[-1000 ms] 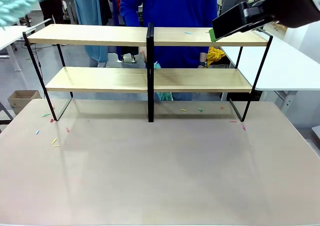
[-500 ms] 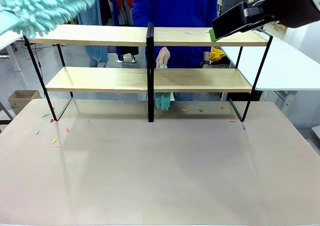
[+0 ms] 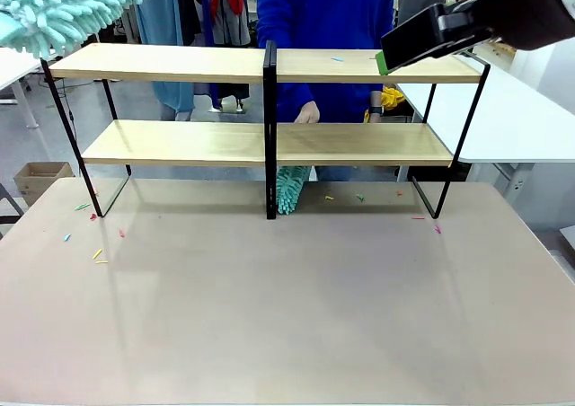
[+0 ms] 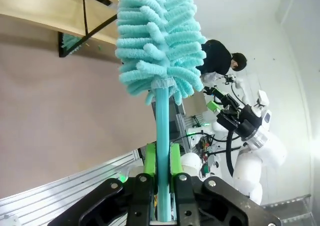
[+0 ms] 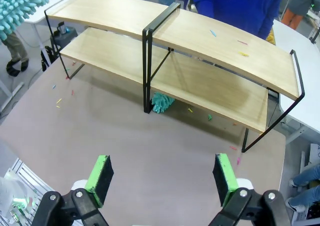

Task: Clean the shelves.
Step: Clean another randomly selected level of the Shelf with the Duster.

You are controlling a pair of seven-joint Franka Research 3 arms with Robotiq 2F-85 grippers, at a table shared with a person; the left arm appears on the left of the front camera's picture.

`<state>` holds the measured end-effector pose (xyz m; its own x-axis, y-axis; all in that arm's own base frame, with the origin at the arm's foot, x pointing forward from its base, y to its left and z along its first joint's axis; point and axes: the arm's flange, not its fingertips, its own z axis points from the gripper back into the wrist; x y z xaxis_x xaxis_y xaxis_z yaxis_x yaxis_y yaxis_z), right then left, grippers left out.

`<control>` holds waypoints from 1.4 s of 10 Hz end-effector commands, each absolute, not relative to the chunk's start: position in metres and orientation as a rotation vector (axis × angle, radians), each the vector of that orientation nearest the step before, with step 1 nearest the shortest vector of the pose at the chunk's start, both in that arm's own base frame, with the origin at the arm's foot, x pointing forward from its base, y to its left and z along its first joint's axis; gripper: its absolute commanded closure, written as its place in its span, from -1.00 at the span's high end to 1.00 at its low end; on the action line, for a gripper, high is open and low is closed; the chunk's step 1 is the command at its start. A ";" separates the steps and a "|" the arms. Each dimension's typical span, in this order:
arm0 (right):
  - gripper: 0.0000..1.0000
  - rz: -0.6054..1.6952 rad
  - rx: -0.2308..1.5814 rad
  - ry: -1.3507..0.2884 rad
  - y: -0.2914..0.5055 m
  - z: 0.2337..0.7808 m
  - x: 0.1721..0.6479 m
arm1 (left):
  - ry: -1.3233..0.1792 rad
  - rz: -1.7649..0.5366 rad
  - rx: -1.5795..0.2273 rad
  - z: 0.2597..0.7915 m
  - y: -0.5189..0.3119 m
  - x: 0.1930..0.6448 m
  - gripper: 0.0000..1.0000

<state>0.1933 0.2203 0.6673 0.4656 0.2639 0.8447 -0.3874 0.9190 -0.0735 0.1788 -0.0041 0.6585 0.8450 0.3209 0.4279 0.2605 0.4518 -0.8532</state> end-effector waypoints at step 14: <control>1.00 0.397 0.145 -1.009 0.221 0.668 0.194 | -0.455 0.069 -1.010 0.718 -0.325 0.387 -0.75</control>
